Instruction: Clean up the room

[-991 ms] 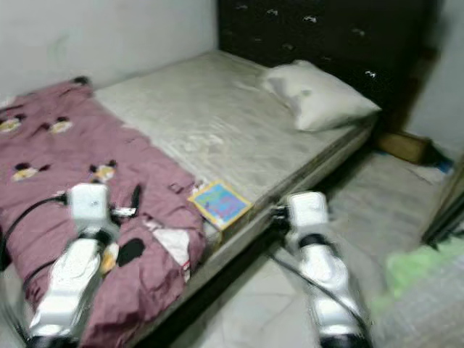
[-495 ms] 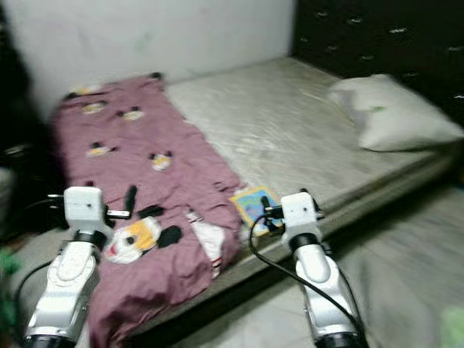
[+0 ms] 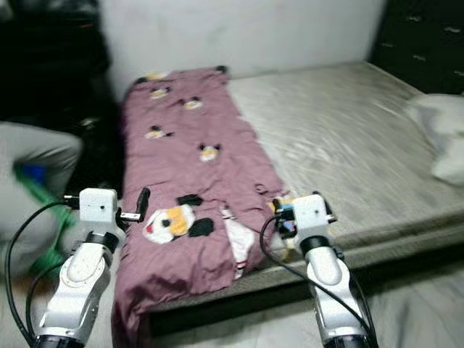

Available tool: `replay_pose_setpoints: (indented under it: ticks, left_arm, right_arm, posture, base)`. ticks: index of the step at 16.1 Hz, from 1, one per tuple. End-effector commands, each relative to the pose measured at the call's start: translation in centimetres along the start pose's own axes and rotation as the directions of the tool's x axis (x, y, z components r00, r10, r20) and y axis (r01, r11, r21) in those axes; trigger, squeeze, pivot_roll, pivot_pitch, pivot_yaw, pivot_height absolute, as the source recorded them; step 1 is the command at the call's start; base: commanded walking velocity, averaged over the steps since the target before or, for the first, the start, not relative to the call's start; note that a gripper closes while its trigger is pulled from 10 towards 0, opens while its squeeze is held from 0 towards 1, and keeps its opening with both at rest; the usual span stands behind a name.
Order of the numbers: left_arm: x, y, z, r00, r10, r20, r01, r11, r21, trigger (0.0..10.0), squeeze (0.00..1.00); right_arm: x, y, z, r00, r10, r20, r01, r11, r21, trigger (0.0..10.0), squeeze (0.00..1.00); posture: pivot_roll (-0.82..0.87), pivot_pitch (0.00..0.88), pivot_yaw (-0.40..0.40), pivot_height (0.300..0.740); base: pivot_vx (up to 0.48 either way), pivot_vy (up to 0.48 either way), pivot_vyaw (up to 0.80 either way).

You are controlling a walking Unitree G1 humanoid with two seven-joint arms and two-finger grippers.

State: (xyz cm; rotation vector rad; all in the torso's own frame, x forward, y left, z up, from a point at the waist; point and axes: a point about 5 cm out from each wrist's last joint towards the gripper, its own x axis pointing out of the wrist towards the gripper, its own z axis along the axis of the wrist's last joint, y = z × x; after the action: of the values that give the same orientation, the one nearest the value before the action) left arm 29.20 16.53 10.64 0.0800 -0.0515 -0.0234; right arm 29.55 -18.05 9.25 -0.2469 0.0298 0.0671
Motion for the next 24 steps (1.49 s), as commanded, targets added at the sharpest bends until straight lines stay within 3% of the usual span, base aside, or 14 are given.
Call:
replay_pose_setpoints:
  ticks: [1,8,18,24]
  left_arm:
    - [-0.11,0.88,-0.06,1.000,0.024,-0.003,-0.024,1.000,0.016,10.0,0.00]
    - [0.20,0.83,0.11,1.000,0.012,0.005,-0.013,1.000,0.017,10.0,0.00]
    - [0.07,0.34,0.54,0.998,-0.042,0.043,0.041,0.999,0.007,10.0,0.00]
    - [0.08,0.33,0.60,0.997,-0.057,0.049,0.056,0.998,0.011,10.0,0.00]
  right_arm:
    - [0.31,0.83,0.49,0.999,0.029,0.017,-0.029,1.000,0.009,10.0,0.00]
    - [0.59,0.80,0.67,0.999,0.023,0.026,-0.024,1.000,0.012,10.0,0.00]
    - [0.67,0.60,0.58,1.000,0.005,0.019,-0.006,0.999,0.045,10.0,0.00]
    - [0.65,0.73,0.60,1.000,0.003,0.020,-0.004,0.999,0.050,10.0,0.00]
  posture:
    - [-0.11,0.013,0.012,0.740]
    - [-0.11,0.014,0.016,0.740]
    - [-0.11,0.017,0.020,0.740]
    - [-0.11,0.019,0.025,0.740]
  base:
    - [0.000,0.000,0.80]
    - [0.000,0.000,0.69]
    - [0.000,0.000,0.00]
    - [0.292,0.000,0.00]
